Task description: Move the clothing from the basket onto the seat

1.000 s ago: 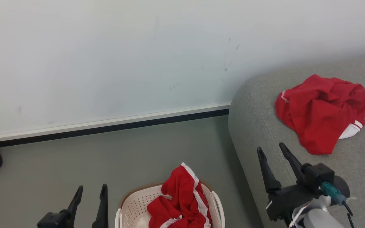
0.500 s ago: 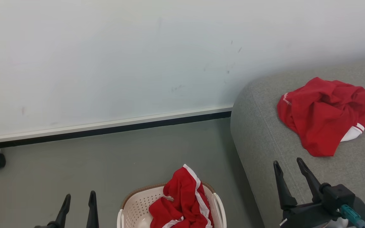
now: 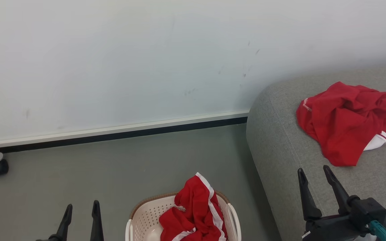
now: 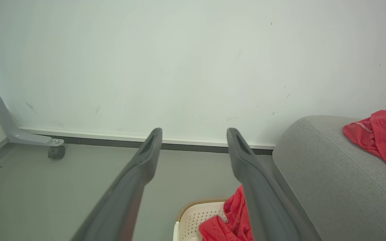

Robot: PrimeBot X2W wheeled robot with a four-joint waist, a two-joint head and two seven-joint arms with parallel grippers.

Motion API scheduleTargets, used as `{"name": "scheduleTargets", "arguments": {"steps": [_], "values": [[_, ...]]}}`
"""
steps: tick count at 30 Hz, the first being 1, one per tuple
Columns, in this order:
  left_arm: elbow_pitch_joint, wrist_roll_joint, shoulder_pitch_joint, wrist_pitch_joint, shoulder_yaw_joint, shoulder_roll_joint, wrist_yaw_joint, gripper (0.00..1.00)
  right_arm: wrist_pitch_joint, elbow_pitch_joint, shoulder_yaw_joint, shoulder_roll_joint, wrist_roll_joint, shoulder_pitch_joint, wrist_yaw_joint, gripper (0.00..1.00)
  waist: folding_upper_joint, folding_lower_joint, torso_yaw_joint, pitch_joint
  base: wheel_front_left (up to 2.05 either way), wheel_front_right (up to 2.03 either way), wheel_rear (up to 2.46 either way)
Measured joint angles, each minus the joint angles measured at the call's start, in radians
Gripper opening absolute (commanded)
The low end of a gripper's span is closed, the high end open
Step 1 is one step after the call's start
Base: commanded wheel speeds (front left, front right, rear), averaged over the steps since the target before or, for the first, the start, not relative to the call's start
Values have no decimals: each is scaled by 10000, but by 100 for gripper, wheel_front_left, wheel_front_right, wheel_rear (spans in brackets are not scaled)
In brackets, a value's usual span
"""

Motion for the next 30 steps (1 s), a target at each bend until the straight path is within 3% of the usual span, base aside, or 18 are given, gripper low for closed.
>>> {"name": "scheduleTargets", "arguments": {"steps": [17,30], "values": [[-23,428,-34,0,-255,-253,-29,100,-2,-259,-435,157,-265,197,-2,100,0,0,19,284,0,0,0],[663,1064,-1534,35,-1469,-550,-637,100,-2,-769,-842,140,-625,-262,-2,100,0,1,-66,1379,0,0,0]]}}
